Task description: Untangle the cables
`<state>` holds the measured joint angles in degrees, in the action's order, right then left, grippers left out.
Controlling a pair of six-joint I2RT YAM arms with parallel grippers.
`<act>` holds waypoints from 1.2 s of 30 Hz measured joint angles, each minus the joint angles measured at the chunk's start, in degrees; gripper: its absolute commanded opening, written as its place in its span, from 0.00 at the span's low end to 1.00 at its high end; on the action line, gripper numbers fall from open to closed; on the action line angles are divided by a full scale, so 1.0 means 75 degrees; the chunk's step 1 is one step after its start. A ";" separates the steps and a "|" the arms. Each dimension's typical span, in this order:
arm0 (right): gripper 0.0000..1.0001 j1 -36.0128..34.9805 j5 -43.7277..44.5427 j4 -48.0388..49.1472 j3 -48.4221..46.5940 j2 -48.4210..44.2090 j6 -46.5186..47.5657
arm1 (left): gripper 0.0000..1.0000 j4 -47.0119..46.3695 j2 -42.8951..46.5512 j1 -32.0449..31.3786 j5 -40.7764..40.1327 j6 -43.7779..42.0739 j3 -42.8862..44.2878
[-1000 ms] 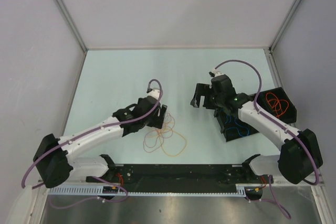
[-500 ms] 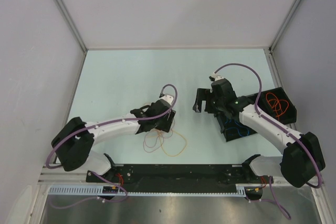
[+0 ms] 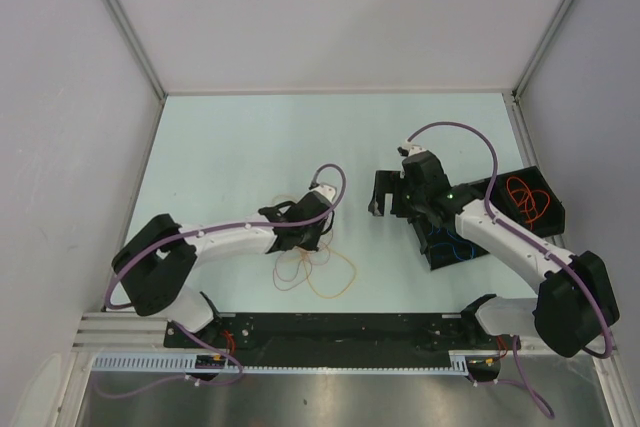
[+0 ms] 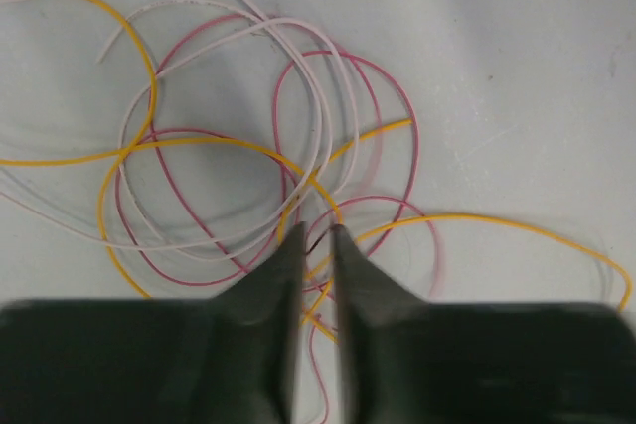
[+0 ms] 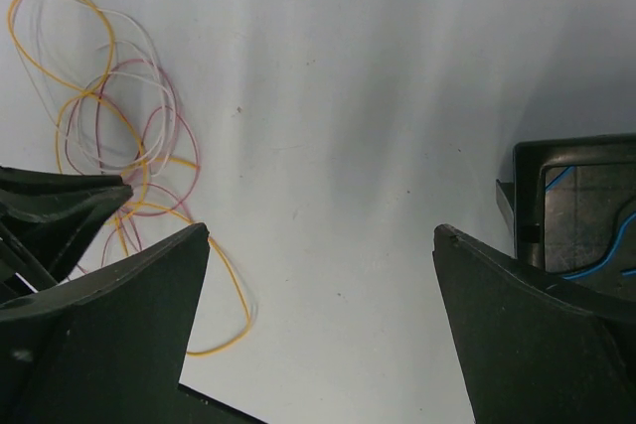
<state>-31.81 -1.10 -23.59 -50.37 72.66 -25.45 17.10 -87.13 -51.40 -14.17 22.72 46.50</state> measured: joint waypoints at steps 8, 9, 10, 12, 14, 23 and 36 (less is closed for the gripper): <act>1.00 0.0073 0.0029 0.0023 0.0119 0.0000 0.0038 | 0.00 0.1102 0.0108 -0.0111 -0.0143 -0.0108 0.1186; 1.00 0.0073 0.0032 0.0032 0.0122 0.0000 0.0038 | 0.00 0.1408 0.0233 -0.0128 -0.0195 -0.0128 0.1504; 1.00 0.0076 0.0032 0.0038 0.0128 0.0000 0.0035 | 0.00 0.1728 0.0385 -0.0143 -0.0271 -0.0178 0.1906; 1.00 0.0082 0.0032 0.0055 0.0140 0.0000 0.0035 | 0.00 0.2279 0.0691 -0.0154 -0.0408 -0.0323 0.2824; 1.00 0.0090 0.0032 0.0105 0.0169 -0.0006 0.0017 | 0.00 0.2766 0.0991 -0.0163 -0.0565 -0.0516 0.4199; 1.00 0.0137 0.0189 0.0239 0.0259 -0.0513 -0.0093 | 0.00 0.2754 0.2990 -0.0175 -0.0495 -0.1037 0.6849; 1.00 0.0245 -0.0469 0.0635 0.0699 -0.1830 -0.0055 | 0.00 0.1795 0.3879 -0.0184 0.0061 -0.0717 0.1282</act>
<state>-29.98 -4.62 -18.83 -45.12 58.94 -25.87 30.57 -58.04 -52.77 -13.72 17.34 56.12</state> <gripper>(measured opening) 0.995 0.005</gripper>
